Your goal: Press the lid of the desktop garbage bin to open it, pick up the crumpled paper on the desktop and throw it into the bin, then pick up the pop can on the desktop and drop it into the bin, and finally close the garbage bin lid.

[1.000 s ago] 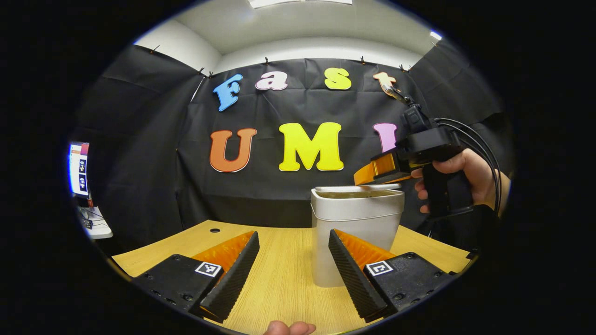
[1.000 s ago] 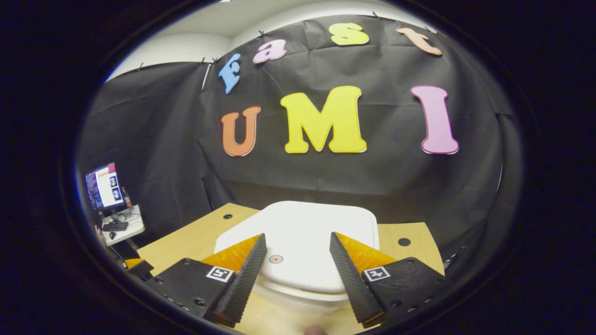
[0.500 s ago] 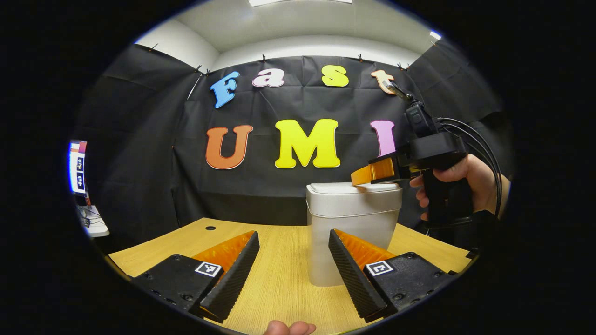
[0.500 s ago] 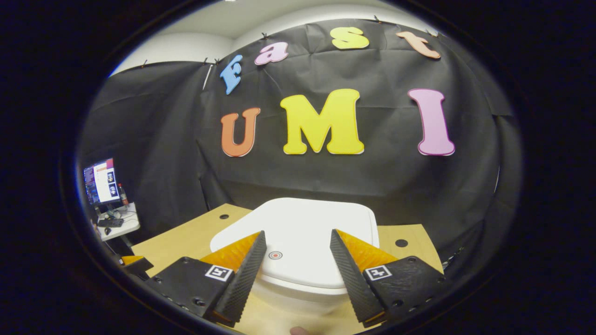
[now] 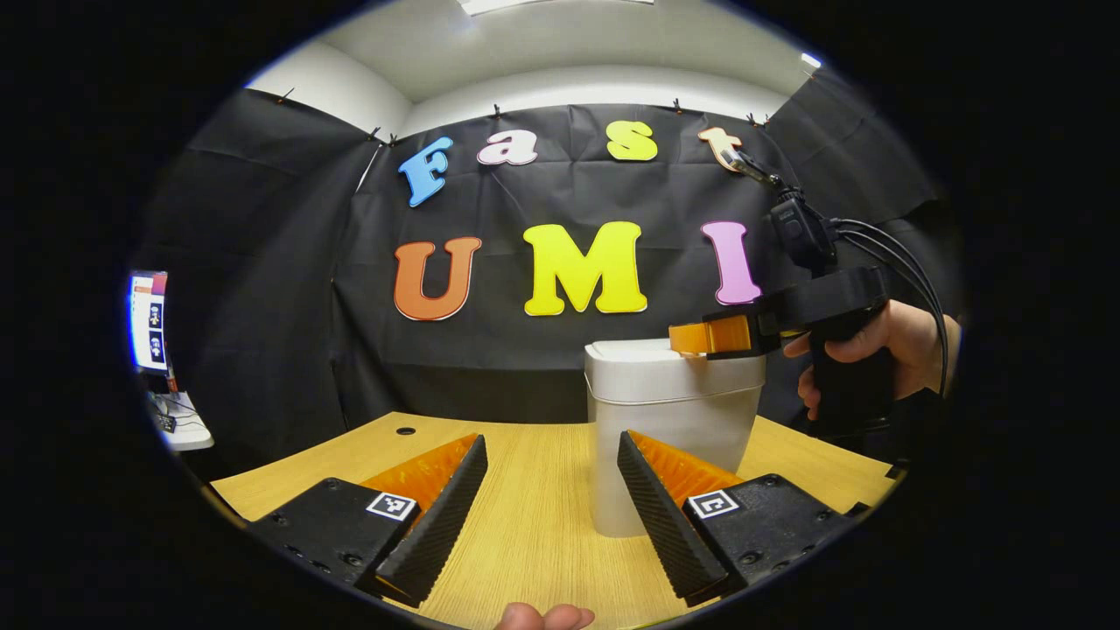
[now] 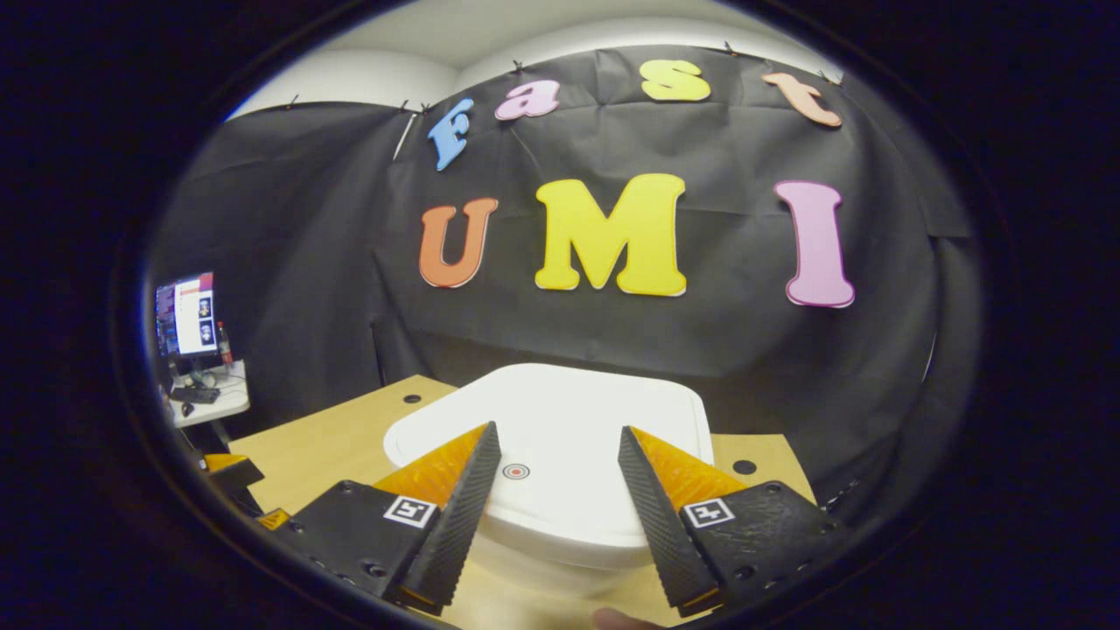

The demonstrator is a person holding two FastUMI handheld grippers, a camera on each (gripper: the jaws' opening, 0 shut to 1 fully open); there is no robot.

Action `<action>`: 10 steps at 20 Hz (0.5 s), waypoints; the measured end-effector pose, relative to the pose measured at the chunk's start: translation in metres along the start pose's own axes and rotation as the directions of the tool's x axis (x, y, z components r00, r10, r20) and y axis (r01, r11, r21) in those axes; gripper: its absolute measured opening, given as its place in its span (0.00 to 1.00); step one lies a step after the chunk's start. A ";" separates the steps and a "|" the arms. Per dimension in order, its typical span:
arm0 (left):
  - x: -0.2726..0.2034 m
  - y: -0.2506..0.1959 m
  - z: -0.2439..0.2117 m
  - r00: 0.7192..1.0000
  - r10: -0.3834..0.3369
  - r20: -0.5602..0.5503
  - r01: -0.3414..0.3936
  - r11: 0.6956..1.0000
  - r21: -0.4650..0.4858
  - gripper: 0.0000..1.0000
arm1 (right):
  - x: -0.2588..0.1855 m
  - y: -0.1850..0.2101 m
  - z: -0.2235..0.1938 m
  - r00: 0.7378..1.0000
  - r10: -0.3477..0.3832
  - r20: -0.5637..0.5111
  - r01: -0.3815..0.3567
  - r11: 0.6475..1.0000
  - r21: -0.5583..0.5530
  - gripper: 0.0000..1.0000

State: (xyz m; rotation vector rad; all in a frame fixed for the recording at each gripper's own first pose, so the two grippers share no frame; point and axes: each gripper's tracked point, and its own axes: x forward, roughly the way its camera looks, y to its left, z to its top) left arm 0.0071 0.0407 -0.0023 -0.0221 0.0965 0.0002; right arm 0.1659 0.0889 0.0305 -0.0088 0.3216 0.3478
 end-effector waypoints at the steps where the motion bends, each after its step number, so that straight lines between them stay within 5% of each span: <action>1: 0.000 -0.002 0.000 1.000 -0.003 0.002 0.003 1.000 -0.008 0.96 | 0.000 -0.001 0.000 1.000 -0.003 -0.002 0.003 1.000 -0.007 0.88; 5: -0.003 0.000 0.000 1.000 0.009 0.003 -0.009 1.000 -0.014 0.96 | -0.004 0.006 0.012 0.998 -0.010 0.062 0.009 1.000 0.013 0.87; 7: 0.000 0.001 -0.003 1.000 0.015 -0.006 -0.015 1.000 -0.017 0.96 | -0.003 0.007 0.014 0.995 -0.009 0.097 0.008 1.000 0.016 0.71; 9: 0.000 0.002 -0.004 1.000 0.024 -0.012 -0.025 1.000 -0.012 0.96 | -0.007 0.001 0.020 0.992 -0.031 0.119 0.031 1.000 0.002 0.76; 10: 0.001 0.004 -0.004 0.999 0.032 -0.013 -0.032 0.999 -0.012 0.96 | -0.010 0.003 0.025 0.991 -0.019 0.136 0.018 1.000 0.009 0.87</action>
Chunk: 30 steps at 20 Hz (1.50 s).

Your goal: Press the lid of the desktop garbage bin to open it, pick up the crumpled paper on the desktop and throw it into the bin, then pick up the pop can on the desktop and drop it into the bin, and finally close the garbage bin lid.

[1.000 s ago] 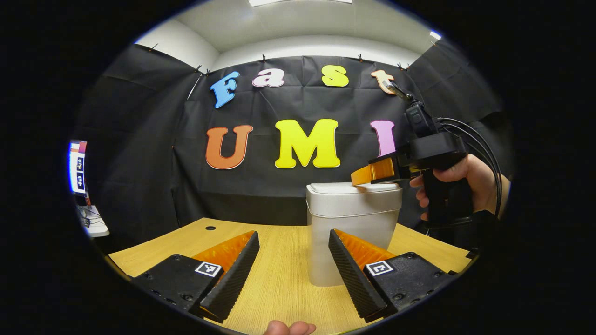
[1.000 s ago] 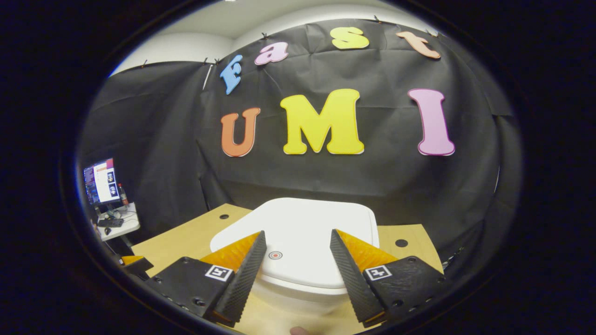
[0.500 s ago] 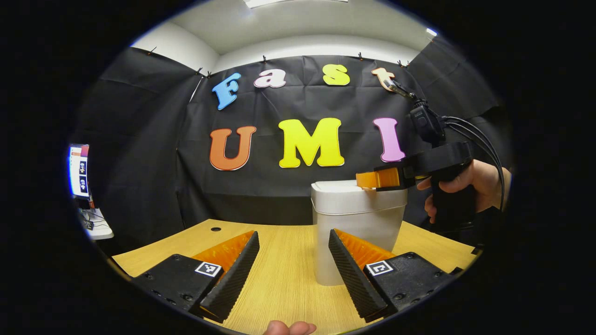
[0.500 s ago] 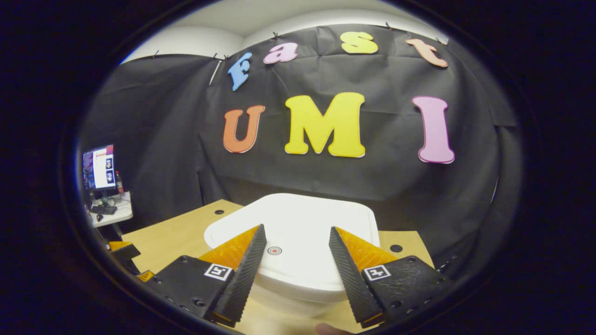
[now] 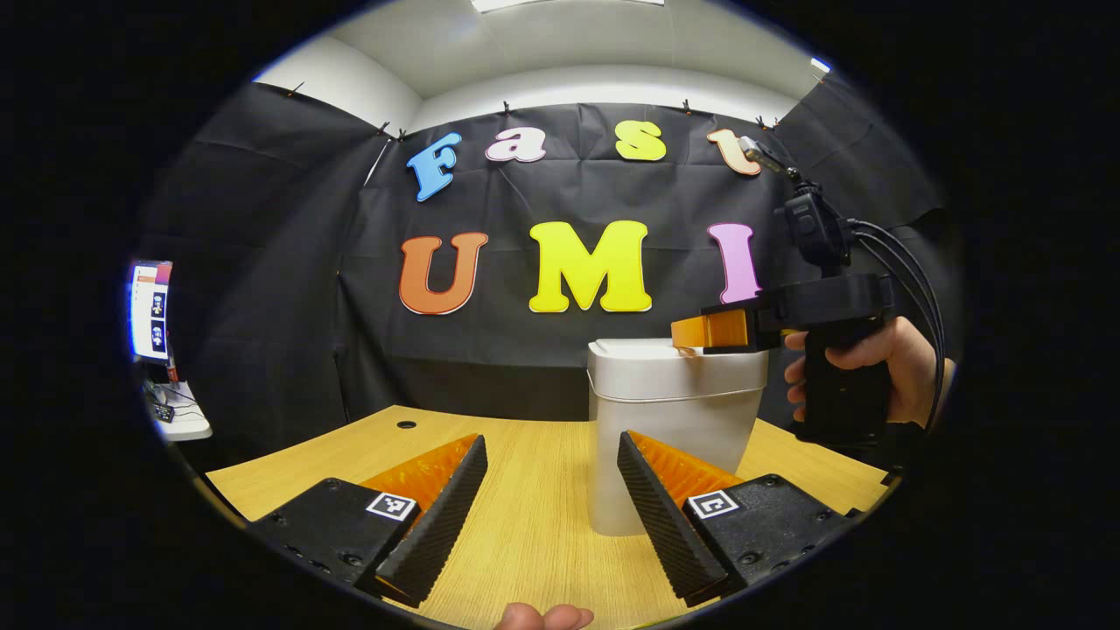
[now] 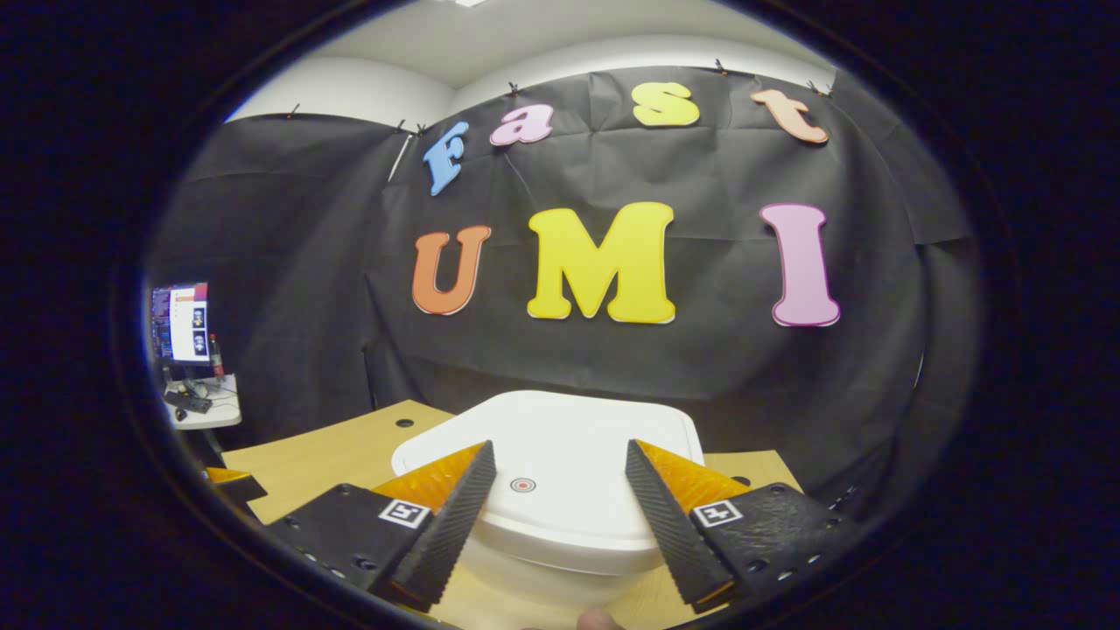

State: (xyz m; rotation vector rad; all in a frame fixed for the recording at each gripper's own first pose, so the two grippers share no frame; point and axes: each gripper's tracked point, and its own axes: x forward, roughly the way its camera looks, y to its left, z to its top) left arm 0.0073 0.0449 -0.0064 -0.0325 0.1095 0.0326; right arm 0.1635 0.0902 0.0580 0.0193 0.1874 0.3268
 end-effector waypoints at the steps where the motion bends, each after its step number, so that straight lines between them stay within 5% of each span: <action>1: 0.000 0.002 0.000 1.000 0.006 0.000 -0.006 1.000 -0.002 0.96 | -0.004 0.000 0.006 1.000 0.001 0.021 -0.001 1.000 0.016 0.98; 8: 0.005 0.000 0.009 1.000 0.017 0.019 -0.017 1.000 -0.008 0.96 | -0.065 -0.018 0.025 0.982 -0.069 0.176 0.066 0.998 0.023 0.97; 19: -0.001 -0.015 -0.010 1.000 -0.017 0.017 0.017 1.000 -0.003 0.96 | -0.159 -0.036 -0.049 0.944 -0.222 0.243 0.216 0.975 0.050 0.99; 30: -0.019 -0.019 -0.012 0.999 -0.013 0.043 0.012 0.999 0.031 0.96 | -0.181 -0.042 -0.114 0.931 -0.290 0.221 0.280 0.957 0.076 0.98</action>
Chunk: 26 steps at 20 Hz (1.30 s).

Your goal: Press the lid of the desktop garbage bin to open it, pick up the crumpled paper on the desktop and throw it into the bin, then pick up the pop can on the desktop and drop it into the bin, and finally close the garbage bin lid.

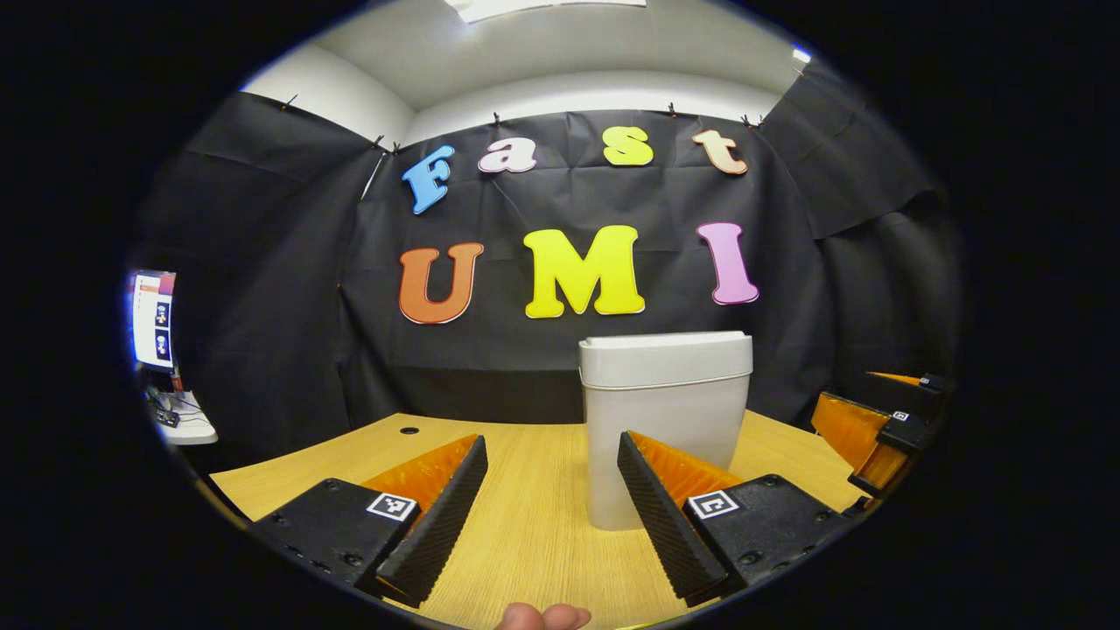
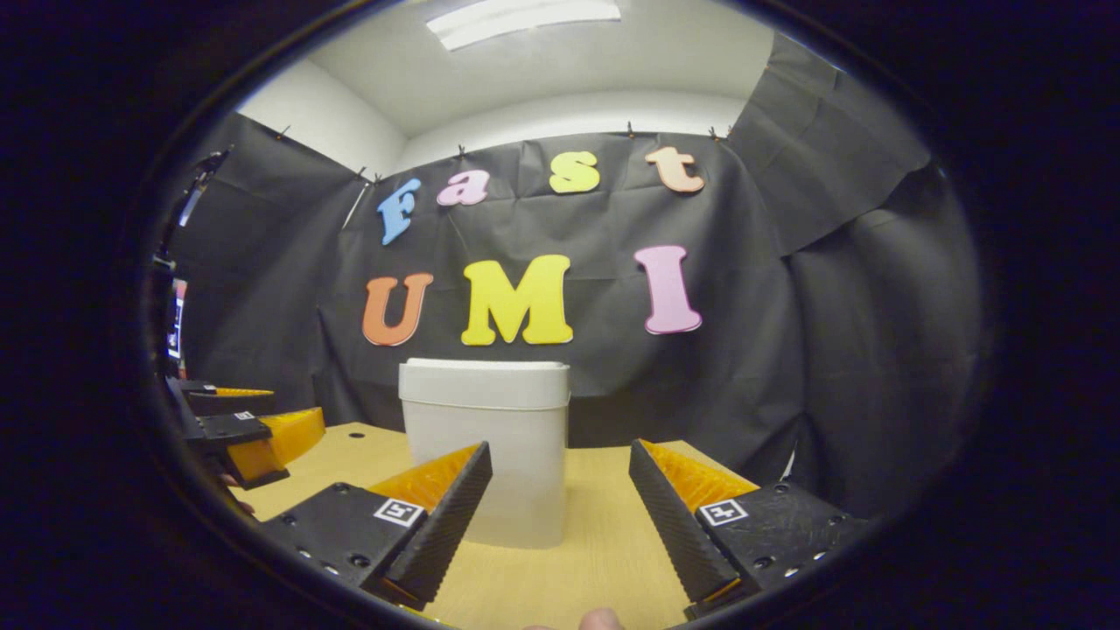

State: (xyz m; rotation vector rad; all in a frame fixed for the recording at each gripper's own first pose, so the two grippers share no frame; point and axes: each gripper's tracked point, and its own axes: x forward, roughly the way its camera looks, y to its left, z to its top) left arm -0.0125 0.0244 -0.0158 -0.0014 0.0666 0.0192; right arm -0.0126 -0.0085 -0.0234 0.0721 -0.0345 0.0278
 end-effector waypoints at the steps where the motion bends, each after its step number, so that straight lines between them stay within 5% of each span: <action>1: 0.000 0.000 0.000 1.000 0.000 -0.003 0.000 1.000 -0.004 0.96 | 0.000 -0.002 -0.001 1.000 -0.005 -0.005 0.005 1.000 -0.002 0.98; 26: 0.005 -0.003 -0.010 1.000 -0.008 -0.021 0.008 0.999 -0.031 0.96 | -0.006 0.005 0.007 0.999 0.001 0.040 0.000 1.000 -0.028 0.98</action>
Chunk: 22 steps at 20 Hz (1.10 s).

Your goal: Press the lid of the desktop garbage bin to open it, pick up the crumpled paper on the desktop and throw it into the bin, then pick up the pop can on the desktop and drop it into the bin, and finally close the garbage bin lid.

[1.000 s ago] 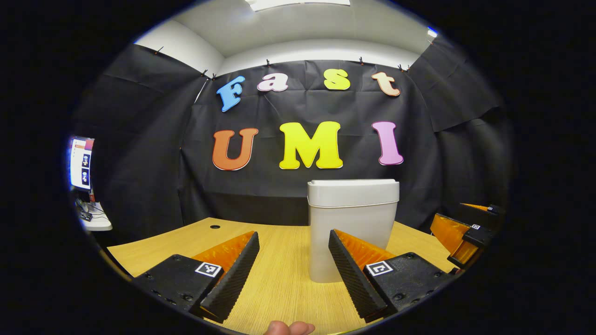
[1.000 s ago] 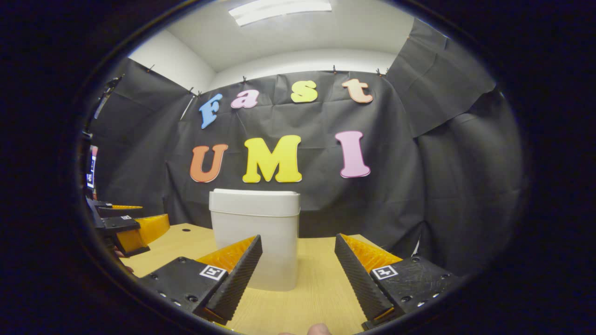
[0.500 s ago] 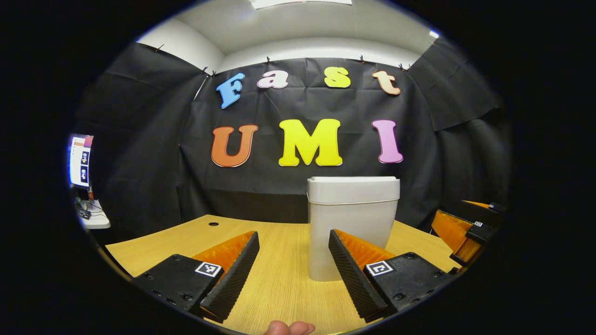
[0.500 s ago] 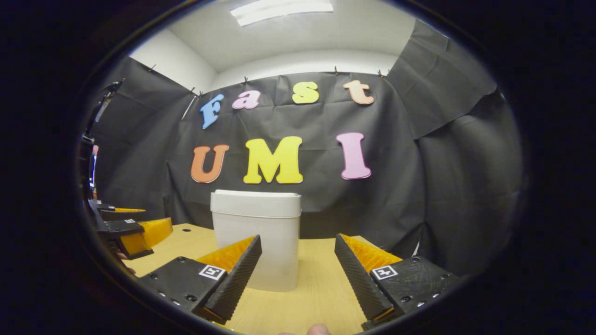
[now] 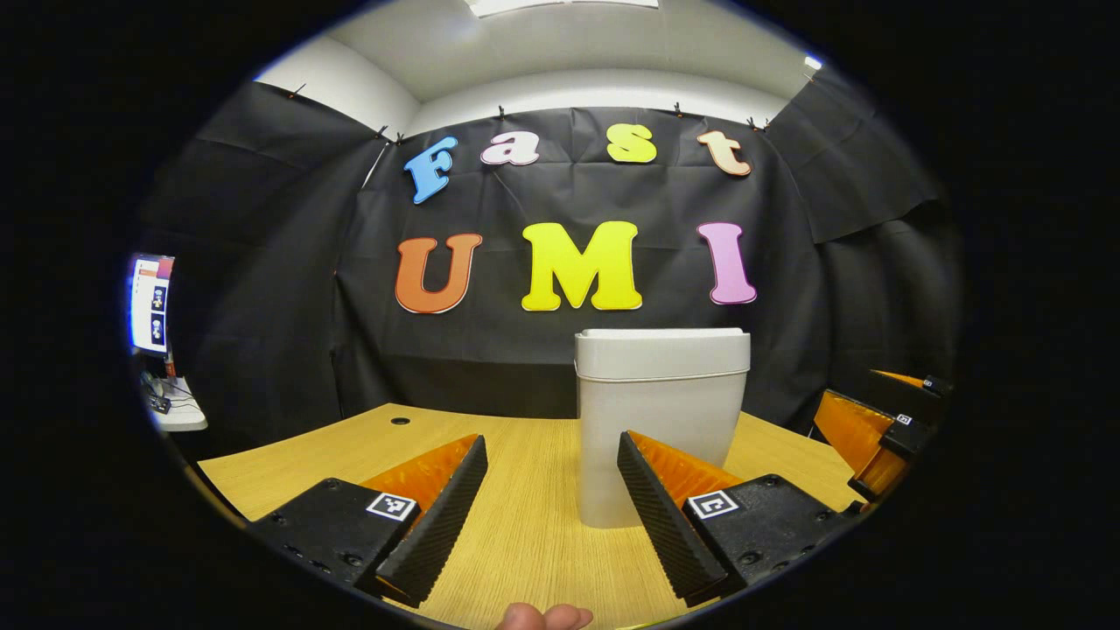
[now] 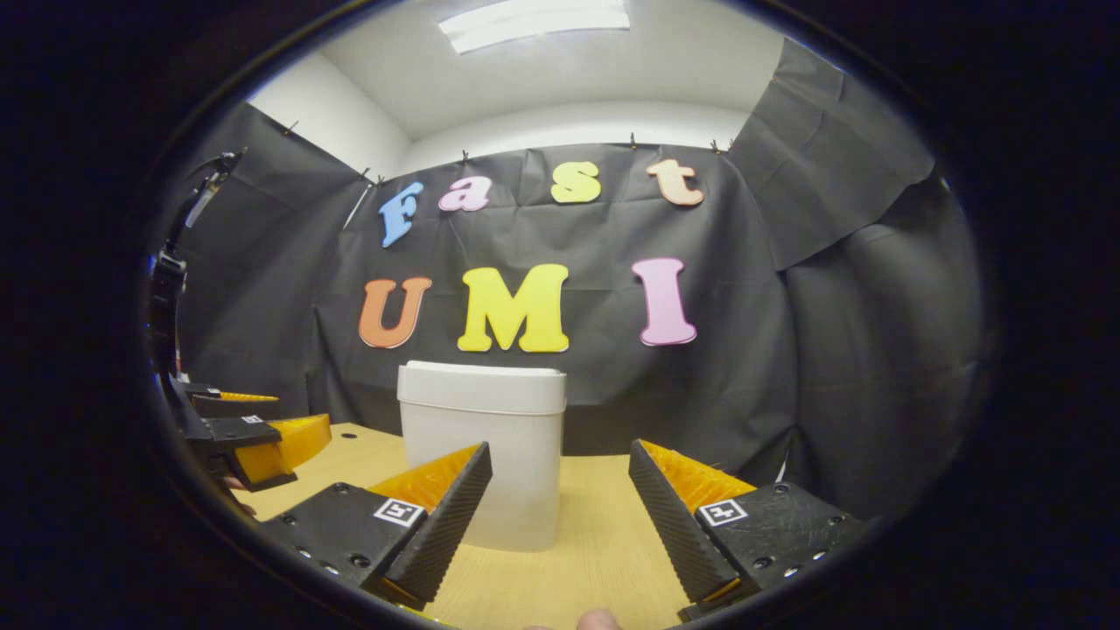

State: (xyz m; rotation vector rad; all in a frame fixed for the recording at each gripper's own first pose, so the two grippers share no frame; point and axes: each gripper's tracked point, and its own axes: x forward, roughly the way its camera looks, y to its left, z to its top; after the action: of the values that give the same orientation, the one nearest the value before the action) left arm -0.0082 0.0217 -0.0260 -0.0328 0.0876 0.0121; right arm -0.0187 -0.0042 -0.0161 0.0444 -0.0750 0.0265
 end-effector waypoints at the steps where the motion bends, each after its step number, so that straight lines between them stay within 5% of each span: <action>1: -0.001 0.000 0.000 1.000 -0.001 -0.001 0.001 1.000 -0.001 0.96 | 0.001 0.002 0.000 1.000 0.004 -0.002 -0.004 1.000 0.002 0.98; 22: -0.001 -0.001 -0.002 1.000 -0.004 -0.008 0.004 1.000 0.000 0.96 | -0.001 0.002 -0.007 1.000 0.005 -0.018 -0.005 1.000 0.015 0.98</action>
State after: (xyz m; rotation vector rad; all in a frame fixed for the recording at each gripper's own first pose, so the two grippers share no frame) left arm -0.0090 0.0209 -0.0278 -0.0331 0.0951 0.0082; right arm -0.0194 -0.0018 -0.0228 0.0594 -0.0565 0.0321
